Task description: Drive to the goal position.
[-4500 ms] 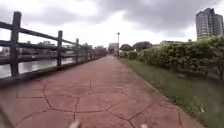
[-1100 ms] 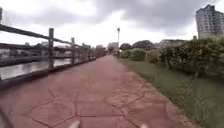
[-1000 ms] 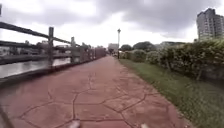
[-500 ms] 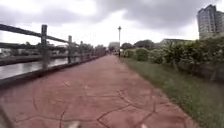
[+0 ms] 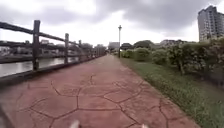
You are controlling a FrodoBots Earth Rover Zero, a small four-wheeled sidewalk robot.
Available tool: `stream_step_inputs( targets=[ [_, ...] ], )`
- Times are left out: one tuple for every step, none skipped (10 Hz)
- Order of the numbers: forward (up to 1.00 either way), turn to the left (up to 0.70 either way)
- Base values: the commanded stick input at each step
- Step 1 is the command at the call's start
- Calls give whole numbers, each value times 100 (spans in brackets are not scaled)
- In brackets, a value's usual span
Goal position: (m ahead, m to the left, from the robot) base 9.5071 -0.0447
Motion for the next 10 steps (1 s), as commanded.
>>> stream_step_inputs(
  targets=[
    [70,0],
    [70,0],
    [70,0],
    [70,0],
    [70,0],
    [70,0],
    [70,0],
    [70,0],
    [70,0],
    [70,0]
  ],
)
